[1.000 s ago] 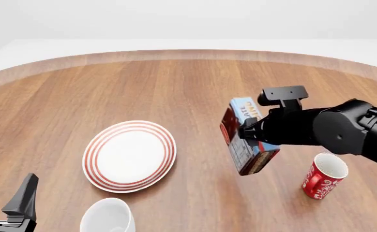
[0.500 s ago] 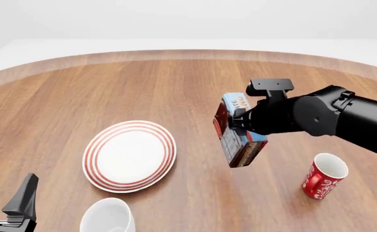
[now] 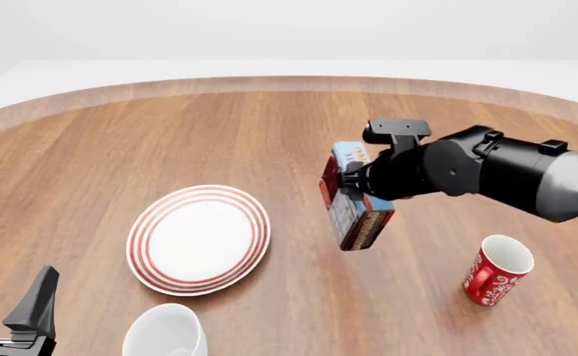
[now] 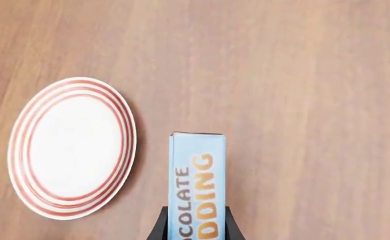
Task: Pick up the white mug and put it on the plate, and put the chocolate pudding to the right of the plate.
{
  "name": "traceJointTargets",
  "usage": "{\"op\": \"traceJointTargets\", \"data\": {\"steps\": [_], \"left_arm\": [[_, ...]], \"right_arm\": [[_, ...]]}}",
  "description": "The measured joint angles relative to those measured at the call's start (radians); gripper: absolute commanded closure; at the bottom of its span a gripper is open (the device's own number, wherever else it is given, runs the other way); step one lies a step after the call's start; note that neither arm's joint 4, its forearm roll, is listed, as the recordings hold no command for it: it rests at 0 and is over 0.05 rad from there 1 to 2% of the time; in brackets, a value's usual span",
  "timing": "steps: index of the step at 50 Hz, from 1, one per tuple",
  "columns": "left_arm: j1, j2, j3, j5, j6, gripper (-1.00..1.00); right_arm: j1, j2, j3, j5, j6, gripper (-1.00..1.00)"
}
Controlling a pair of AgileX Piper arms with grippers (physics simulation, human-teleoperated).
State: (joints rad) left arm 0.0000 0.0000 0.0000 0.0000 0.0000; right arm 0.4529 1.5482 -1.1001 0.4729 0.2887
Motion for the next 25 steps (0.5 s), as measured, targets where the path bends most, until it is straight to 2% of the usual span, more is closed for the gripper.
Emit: {"op": "traceJointTargets", "data": {"steps": [25], "left_arm": [[0.000, 0.000, 0.000, 0.000, 0.000, -1.00]], "right_arm": [[-0.003, 0.121, -0.029, -0.055, -0.015, 1.00]]}}
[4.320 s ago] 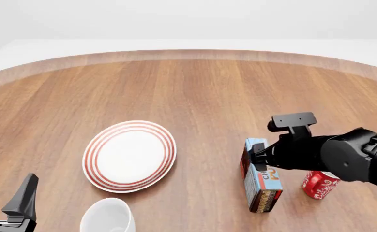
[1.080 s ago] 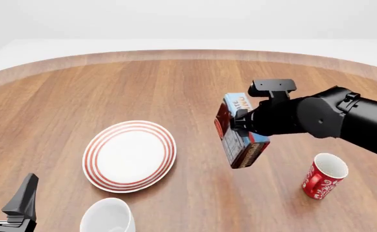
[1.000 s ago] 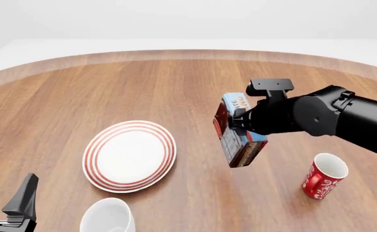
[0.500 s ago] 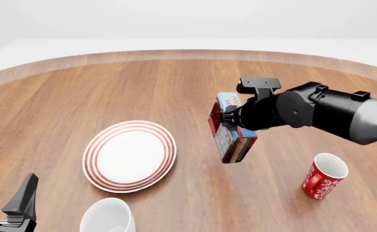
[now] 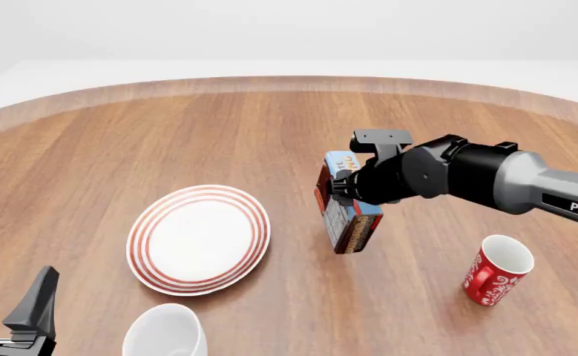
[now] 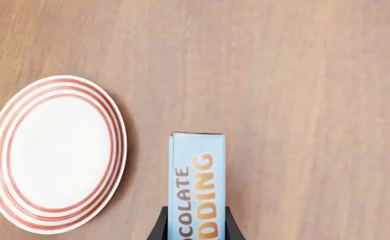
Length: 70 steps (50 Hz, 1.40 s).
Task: Pick up the white mug and put it on the plate, and put the chocolate pudding to the right of the plate.
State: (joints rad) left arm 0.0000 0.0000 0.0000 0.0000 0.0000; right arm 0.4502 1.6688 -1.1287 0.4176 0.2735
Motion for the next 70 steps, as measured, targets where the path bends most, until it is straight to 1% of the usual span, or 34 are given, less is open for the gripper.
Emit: {"op": "traceJointTargets", "data": {"steps": [10, 39, 61, 62, 65, 70], "left_arm": [[0.000, 0.000, 0.000, 0.000, 0.000, -1.00], [0.000, 0.000, 0.000, 0.000, 0.000, -1.00], [0.000, 0.000, 0.000, 0.000, 0.000, -1.00], [0.000, 0.000, 0.000, 0.000, 0.000, -1.00], [0.000, 0.000, 0.000, 0.000, 0.000, -1.00], [0.000, 0.000, 0.000, 0.000, 0.000, -1.00]], "right_arm": [[-0.006, 0.036, 0.002, -0.023, -0.009, 1.00], [0.001, 0.105, 0.018, -0.067, -0.003, 1.00], [0.004, 0.107, 0.022, -0.074, -0.002, 1.00], [0.003, 0.107, 0.022, -0.074, -0.003, -1.00], [0.004, 0.111, 0.024, -0.075, 0.006, -1.00], [-0.005, 0.107, 0.026, -0.076, 0.002, -1.00]]}}
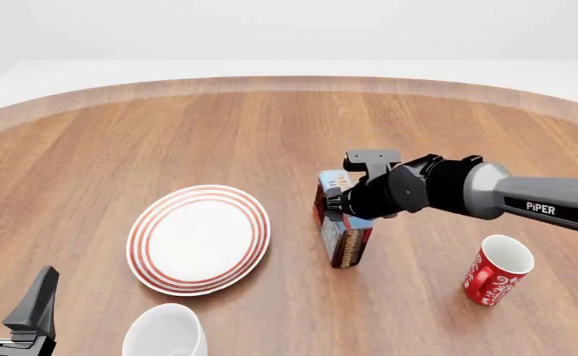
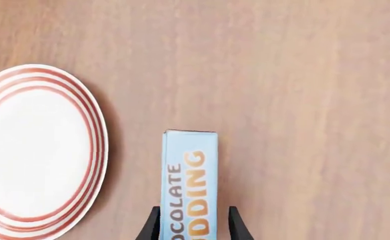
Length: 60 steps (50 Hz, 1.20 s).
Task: Pick up the white mug and put it on the plate, and put the chocolate pudding to the right of the plate.
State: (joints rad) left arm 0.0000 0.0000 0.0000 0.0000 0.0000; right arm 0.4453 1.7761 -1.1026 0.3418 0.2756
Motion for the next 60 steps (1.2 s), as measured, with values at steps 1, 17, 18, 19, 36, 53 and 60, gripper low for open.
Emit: {"op": "traceJointTargets", "data": {"steps": [1, 17, 18, 19, 36, 53, 60], "left_arm": [[0.000, 0.000, 0.000, 0.000, 0.000, -1.00], [0.000, 0.000, 0.000, 0.000, 0.000, -1.00], [0.000, 0.000, 0.000, 0.000, 0.000, -1.00], [0.000, 0.000, 0.000, 0.000, 0.000, -1.00], [0.000, 0.000, 0.000, 0.000, 0.000, -1.00], [0.000, 0.000, 0.000, 0.000, 0.000, -1.00], [0.000, 0.000, 0.000, 0.000, 0.000, -1.00]], "right_arm": [[-0.003, -0.002, 0.000, 0.000, -0.002, -1.00], [-0.002, -0.055, -0.017, 0.011, -0.033, -1.00], [-0.001, -0.059, -0.018, 0.012, -0.035, -1.00], [0.000, -0.063, -0.019, 0.013, -0.036, -1.00], [0.014, -0.142, -0.015, 0.027, -0.063, -1.00], [0.018, -0.243, 0.022, 0.035, -0.089, -1.00], [0.024, -0.287, 0.047, 0.034, -0.096, -1.00]]}}
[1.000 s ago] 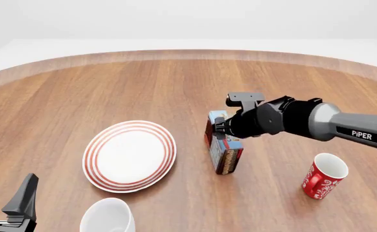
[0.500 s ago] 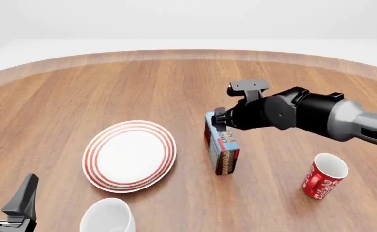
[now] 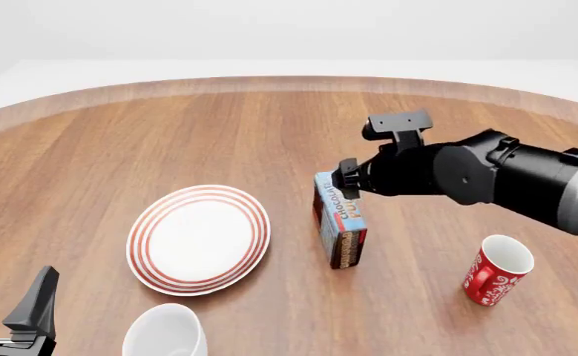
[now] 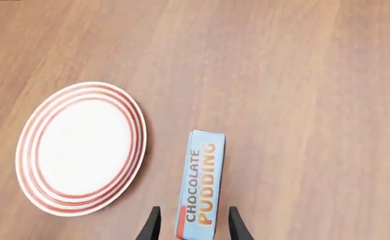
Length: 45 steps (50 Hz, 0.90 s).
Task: Pick up the white mug and put it on the plate, and put the chocolate pudding to the right of the plate.
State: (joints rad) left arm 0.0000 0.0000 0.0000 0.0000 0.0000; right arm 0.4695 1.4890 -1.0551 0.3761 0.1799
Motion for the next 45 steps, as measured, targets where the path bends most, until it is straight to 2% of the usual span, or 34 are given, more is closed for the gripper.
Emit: {"op": "traceJointTargets", "data": {"steps": [20, 38, 45], "left_arm": [[0.000, 0.000, 0.000, 0.000, 0.000, -1.00], [0.000, 0.000, 0.000, 0.000, 0.000, -1.00], [0.000, 0.000, 0.000, 0.000, 0.000, -1.00]], "right_arm": [[0.021, -0.123, 0.100, -0.032, -0.025, -1.00], [0.038, -0.245, 0.219, -0.083, -0.076, -1.00], [0.047, -0.298, 0.278, -0.124, -0.119, -1.00]]}}
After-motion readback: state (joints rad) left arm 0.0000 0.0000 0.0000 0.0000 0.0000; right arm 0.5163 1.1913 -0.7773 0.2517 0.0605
